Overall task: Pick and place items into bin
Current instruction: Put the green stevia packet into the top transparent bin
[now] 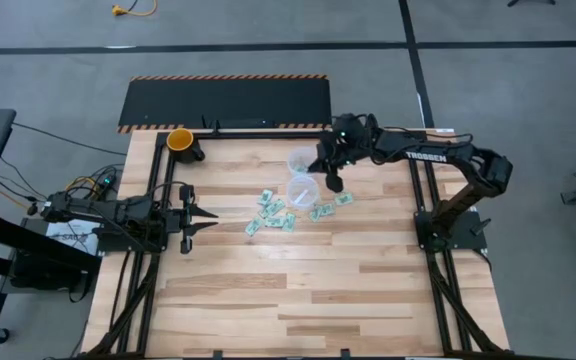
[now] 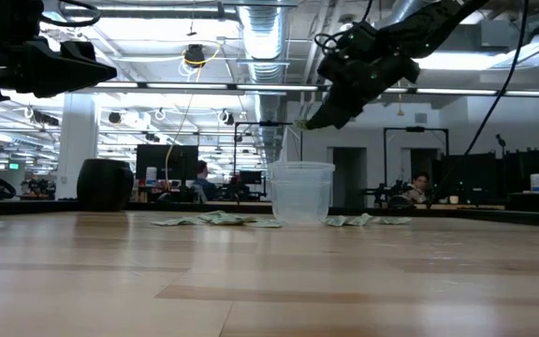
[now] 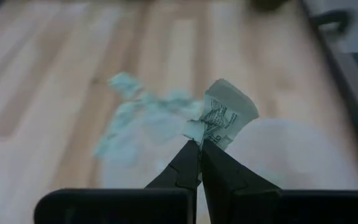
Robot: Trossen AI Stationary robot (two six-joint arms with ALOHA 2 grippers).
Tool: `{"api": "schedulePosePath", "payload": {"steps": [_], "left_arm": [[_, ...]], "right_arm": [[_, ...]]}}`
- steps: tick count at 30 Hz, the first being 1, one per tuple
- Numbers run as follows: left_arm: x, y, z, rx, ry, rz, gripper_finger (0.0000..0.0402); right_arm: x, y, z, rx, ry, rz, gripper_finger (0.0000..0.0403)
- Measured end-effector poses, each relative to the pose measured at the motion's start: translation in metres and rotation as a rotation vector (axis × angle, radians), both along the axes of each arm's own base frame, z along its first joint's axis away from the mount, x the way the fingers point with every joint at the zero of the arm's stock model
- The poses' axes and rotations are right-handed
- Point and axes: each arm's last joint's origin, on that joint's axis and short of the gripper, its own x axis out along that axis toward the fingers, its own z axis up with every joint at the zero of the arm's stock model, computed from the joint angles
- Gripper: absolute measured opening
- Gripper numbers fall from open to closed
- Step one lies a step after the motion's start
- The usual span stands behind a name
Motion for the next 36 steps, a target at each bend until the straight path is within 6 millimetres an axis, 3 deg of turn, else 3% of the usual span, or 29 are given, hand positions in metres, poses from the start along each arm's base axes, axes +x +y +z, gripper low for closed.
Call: {"api": "schedulePosePath", "payload": {"steps": [4, 18, 28, 36], "left_arm": [[0.0, 0.0, 0.0, 0.0, 0.0, 0.0, 0.0062], [0.0, 0.0, 0.0, 0.0, 0.0, 0.0, 0.0062], [0.0, 0.0, 0.0, 0.0, 0.0, 0.0, 0.0062], [0.0, 0.0, 0.0, 0.0, 0.0, 0.0, 0.0062]], "right_arm": [[0.003, -0.005, 0.004, -0.001, -0.028, -0.152, 0.0006], [0.011, -0.003, -0.006, -0.004, 0.033, -0.369, 0.0006], [0.016, -0.007, -0.024, 0.001, 0.091, -0.388, 0.0006], [0.017, -0.007, -0.022, -0.014, 0.07, -0.383, 0.0027]]}}
